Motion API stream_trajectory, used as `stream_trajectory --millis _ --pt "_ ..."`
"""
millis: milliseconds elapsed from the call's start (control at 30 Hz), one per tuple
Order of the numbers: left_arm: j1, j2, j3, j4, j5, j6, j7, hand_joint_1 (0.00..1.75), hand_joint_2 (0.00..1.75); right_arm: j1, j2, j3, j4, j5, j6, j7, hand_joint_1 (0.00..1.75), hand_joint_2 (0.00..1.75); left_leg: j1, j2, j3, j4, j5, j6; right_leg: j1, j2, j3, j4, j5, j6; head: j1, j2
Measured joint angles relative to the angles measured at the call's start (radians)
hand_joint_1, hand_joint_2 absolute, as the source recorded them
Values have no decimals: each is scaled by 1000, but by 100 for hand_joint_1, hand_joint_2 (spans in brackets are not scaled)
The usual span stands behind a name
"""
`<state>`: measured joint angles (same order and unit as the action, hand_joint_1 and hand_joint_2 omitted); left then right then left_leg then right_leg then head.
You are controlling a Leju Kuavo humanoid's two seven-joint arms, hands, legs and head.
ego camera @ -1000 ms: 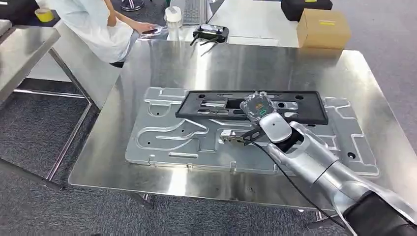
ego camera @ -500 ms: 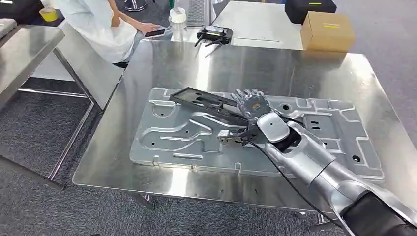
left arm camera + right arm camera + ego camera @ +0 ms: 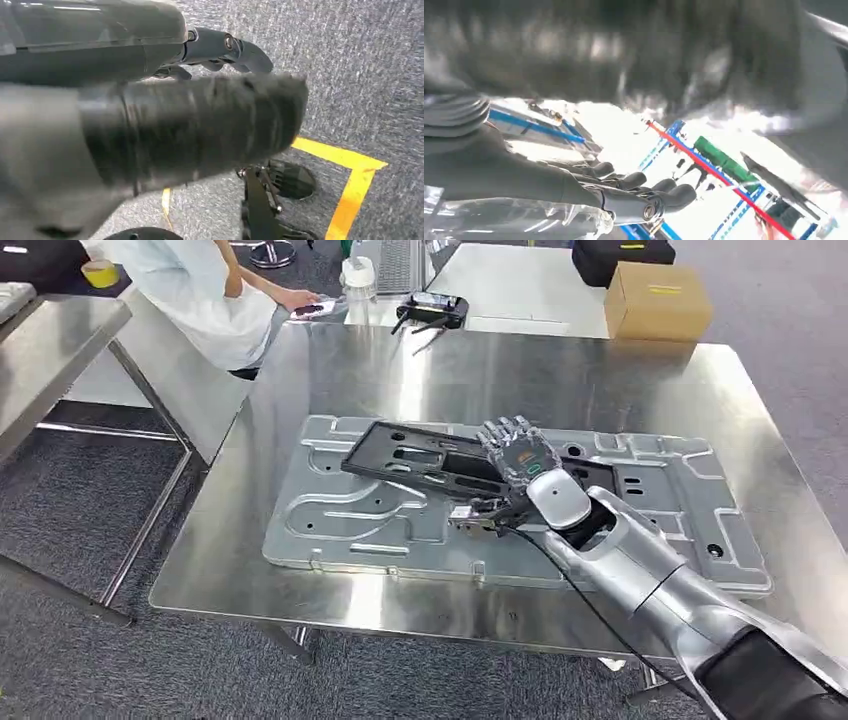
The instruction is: Take the parts from the cabinet and place them on the table.
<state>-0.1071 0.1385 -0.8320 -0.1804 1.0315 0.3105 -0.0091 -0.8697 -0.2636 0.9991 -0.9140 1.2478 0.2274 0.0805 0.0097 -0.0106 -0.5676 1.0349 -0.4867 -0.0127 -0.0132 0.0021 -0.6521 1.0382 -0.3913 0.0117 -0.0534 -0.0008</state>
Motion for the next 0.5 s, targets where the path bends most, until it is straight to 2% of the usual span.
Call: stream_trajectory --millis 33,100,133,167,200,233,267,300,333,367,400,433,467,500 --pt "1 0 0 0 0 0 0 0 0 1 0 0 0 0 0 0 0 0 -1 0 -3 2 4 6 -1 0 0 -4 6 7 -2 0" --pt "2 0 0 0 0 0 5 0 0 0 -1 0 2 0 0 0 0 0 4 4 -10 -9 22 27 -1 4 -6 -5 11 18 -2 0" --pt "-1 0 0 0 0 0 6 0 0 0 -1 0 2 0 -2 0 0 0 3 6 -17 -10 31 36 -5 2 -16 19 -24 21 0 0" --pt "-3 0 0 0 0 0 7 0 0 0 -1 0 3 0 -2 -2 0 0 3 7 -25 -11 38 45 -4 1 -34 72 -77 21 5 0" --pt "-3 0 0 0 0 0 8 0 0 0 -2 0 3 0 -2 -2 0 0 1 7 -34 -11 45 51 -4 2 -58 146 -130 22 5 0" --pt "-1 0 0 0 0 0 9 0 0 1 -2 0 5 0 -2 -3 0 0 -2 7 -46 -10 53 52 -4 2 -82 232 -179 24 5 0" --pt "0 0 0 0 0 0 9 0 0 2 -2 0 6 0 -2 -4 0 0 -5 7 -56 -9 60 53 -4 2 -92 282 -199 24 5 0" --pt "0 0 0 0 0 0 10 0 0 2 -2 0 8 0 -1 -5 0 0 -7 7 -68 -9 69 53 -4 1 -82 291 -194 23 5 0" --pt "0 0 0 0 0 0 10 0 0 2 -2 0 8 0 -1 -6 0 0 -10 6 -78 -8 76 52 -4 1 -53 261 -171 19 5 0" --pt "0 0 0 0 0 0 10 0 0 1 -2 0 8 1 -1 -6 0 0 -11 6 -87 -8 83 51 -2 1 -7 199 -140 14 5 0" --pt "-1 -1 0 0 0 0 11 0 0 0 -2 0 8 1 -1 -6 0 0 -13 6 -95 -8 91 49 4 1 54 110 -112 5 5 0" --pt "-1 -2 0 0 0 0 11 0 0 -4 -2 0 8 1 -1 -6 0 0 -12 6 -99 -6 98 45 12 1 118 20 -114 -9 5 0" --pt "-1 -3 0 0 0 0 11 0 0 -7 -2 0 8 2 -1 -6 0 0 -17 6 -106 -6 104 38 17 -3 134 -17 -121 -9 3 0" --pt "0 -3 0 0 0 -1 12 0 0 -9 -1 0 8 2 -2 -6 0 0 -13 7 -101 -12 113 33 18 -4 126 -11 -104 -8 3 0"
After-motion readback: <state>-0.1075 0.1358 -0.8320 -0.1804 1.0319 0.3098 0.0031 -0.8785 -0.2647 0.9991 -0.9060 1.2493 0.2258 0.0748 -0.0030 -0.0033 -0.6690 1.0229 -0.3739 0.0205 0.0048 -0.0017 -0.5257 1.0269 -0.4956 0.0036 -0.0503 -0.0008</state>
